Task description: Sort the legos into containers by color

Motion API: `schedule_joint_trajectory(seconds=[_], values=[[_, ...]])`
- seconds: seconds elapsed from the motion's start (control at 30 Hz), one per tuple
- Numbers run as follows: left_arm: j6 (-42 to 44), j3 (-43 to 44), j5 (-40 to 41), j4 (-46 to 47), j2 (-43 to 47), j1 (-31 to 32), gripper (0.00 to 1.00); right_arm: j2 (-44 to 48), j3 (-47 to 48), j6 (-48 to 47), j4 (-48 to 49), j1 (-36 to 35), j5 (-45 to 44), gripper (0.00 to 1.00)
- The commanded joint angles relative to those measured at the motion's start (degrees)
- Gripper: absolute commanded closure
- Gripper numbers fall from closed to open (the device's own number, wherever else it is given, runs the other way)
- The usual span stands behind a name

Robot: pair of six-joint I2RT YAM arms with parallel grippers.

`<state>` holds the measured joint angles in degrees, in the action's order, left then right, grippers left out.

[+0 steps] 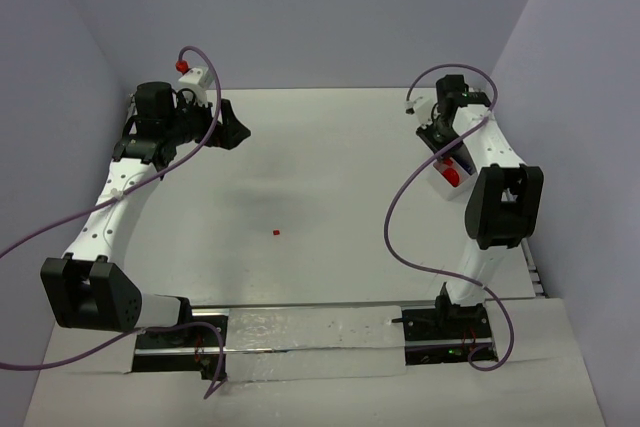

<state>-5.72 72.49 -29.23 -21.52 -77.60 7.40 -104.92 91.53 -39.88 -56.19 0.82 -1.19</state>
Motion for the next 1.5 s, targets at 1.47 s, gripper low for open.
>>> schedule_joint_trajectory(seconds=[1.47], values=[[-8.3, 1.3, -22.4, 2.9, -0.1, -13.3, 0.01, -11.0, 5.1, 16.1, 12.7, -53.3, 18.0, 0.59]])
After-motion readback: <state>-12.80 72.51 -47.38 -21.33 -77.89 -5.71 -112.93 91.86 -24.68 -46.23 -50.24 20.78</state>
